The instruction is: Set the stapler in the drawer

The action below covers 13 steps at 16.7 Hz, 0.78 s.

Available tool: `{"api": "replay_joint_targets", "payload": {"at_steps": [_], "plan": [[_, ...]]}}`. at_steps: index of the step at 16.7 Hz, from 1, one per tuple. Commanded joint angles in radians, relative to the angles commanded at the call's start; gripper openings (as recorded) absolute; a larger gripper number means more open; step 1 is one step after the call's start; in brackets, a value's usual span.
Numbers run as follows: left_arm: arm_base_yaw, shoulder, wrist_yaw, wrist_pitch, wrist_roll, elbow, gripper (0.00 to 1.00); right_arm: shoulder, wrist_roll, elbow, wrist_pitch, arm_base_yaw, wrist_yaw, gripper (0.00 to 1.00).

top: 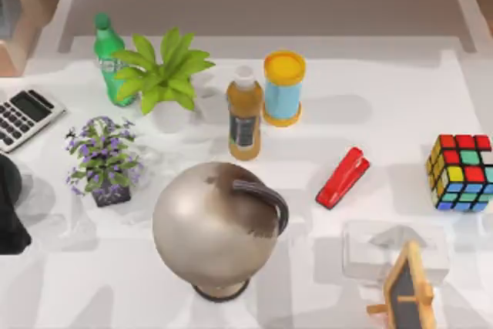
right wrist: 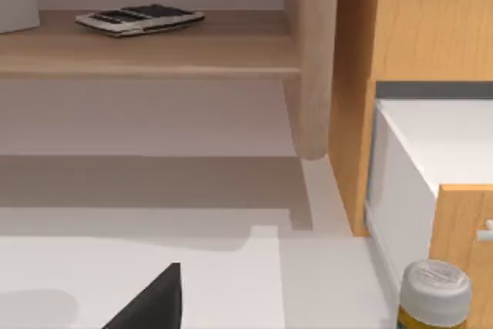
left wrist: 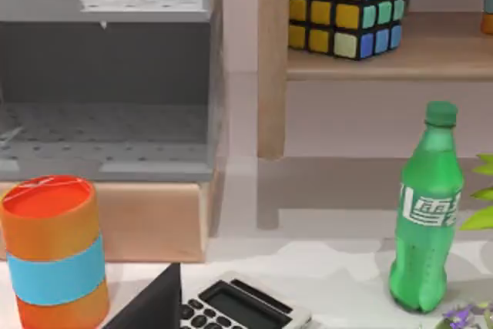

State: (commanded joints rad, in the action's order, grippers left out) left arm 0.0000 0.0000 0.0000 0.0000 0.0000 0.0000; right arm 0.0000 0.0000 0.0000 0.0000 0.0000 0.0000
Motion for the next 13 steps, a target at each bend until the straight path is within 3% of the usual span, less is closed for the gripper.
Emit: {"api": "replay_joint_targets", "payload": {"at_steps": [6,13], "plan": [[0.0,0.0,0.0,0.0,0.0,0.0,1.0,0.103,0.079,0.102,-0.058,0.059,0.008,1.0],[0.0,0.0,0.0,0.0,0.0,0.0,1.0,0.654,0.424,0.649,-0.344,0.286,0.031,1.0]]}}
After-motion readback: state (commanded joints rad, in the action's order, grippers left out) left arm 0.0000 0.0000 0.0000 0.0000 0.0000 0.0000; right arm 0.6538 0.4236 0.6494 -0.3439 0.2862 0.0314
